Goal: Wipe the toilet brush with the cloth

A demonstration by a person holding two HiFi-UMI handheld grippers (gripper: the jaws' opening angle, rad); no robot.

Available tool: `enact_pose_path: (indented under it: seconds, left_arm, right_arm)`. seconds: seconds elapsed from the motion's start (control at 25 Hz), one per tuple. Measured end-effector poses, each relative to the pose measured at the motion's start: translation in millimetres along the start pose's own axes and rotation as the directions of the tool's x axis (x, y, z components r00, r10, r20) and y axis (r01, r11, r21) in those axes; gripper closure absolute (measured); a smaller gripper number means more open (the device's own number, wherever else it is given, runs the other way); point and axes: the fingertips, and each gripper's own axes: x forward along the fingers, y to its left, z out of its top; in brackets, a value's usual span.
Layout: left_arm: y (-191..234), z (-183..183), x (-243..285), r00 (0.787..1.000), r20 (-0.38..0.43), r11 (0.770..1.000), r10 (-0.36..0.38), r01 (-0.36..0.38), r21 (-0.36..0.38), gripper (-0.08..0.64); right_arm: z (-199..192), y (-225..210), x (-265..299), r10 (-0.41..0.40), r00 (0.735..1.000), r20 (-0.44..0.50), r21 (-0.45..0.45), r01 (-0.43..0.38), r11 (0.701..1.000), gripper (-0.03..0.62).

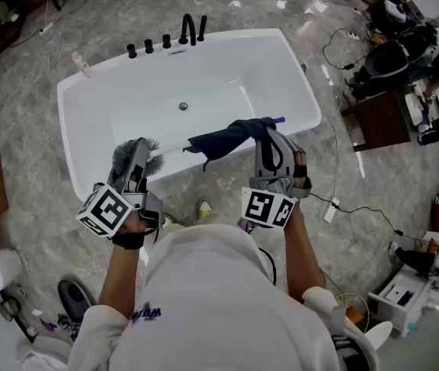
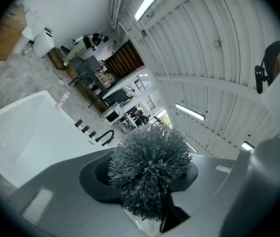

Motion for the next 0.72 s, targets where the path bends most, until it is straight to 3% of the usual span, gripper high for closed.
enact_pose_path:
  seconds: [0.32, 0.48, 0.56, 0.68, 0.72]
  left_arm:
    - [-7, -7, 4, 1.0, 0.001, 1.0, 0.018, -0.018, 0.002, 0.365]
    - [-2, -10, 6, 0.998, 0.005, 0.997, 0.062, -0.062, 0.041, 0.365]
    - [-5, -13, 8, 0.997, 0.016, 0.996, 0.069, -0.07, 0.053, 0.365]
    - [-11, -18, 12, 0.996, 0.048, 0.996, 0.081, -0.083, 0.034, 0.368]
    - [-12, -18, 12, 0.993, 0.062, 0.994, 0.099, -0.101, 0.039, 0.368]
  right_arm:
    - [-11, -3, 4, -0.001, 1.0, -0.014, -0.012, 0.001, 1.0, 0.551]
    - [-23, 10, 14, -0.01, 0.997, -0.07, -0.197, -0.004, 0.98, 0.433]
    - [-30, 20, 18, 0.04, 0.995, -0.089, -0.252, -0.062, 0.966, 0.409]
    - [-43, 43, 28, 0.159, 0.98, -0.119, -0.309, -0.189, 0.932, 0.272]
    - [-45, 45, 36, 0.169, 0.979, -0.114, -0.321, -0.197, 0.926, 0.269]
